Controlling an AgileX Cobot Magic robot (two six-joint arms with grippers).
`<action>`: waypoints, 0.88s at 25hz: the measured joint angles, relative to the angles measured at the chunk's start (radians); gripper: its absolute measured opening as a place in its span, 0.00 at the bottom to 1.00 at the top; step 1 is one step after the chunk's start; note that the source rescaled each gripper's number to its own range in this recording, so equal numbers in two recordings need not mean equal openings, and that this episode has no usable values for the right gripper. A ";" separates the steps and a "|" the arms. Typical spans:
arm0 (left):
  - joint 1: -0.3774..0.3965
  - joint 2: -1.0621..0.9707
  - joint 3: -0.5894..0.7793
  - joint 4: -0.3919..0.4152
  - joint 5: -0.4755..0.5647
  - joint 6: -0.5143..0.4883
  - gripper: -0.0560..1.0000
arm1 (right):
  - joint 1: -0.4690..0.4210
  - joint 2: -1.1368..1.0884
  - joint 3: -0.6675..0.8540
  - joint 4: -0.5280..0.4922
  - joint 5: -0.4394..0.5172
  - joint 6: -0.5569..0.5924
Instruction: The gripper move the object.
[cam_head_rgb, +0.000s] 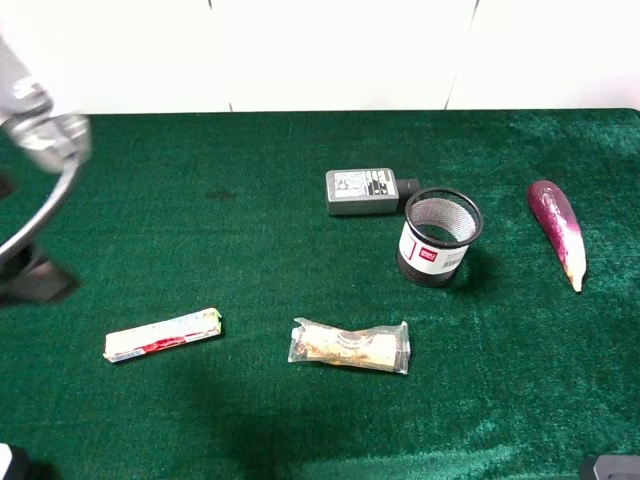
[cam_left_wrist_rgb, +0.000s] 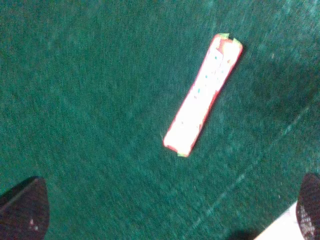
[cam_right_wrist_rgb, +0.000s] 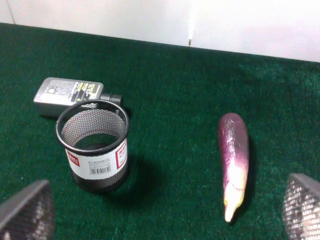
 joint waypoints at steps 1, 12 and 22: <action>0.001 -0.035 0.034 0.001 0.001 -0.012 1.00 | 0.000 0.000 0.000 0.000 0.000 0.000; 0.001 -0.378 0.262 -0.082 0.004 -0.125 1.00 | 0.000 0.000 0.000 0.000 0.002 0.000; 0.095 -0.428 0.267 -0.079 0.000 -0.162 1.00 | 0.000 0.000 0.000 0.000 0.002 0.000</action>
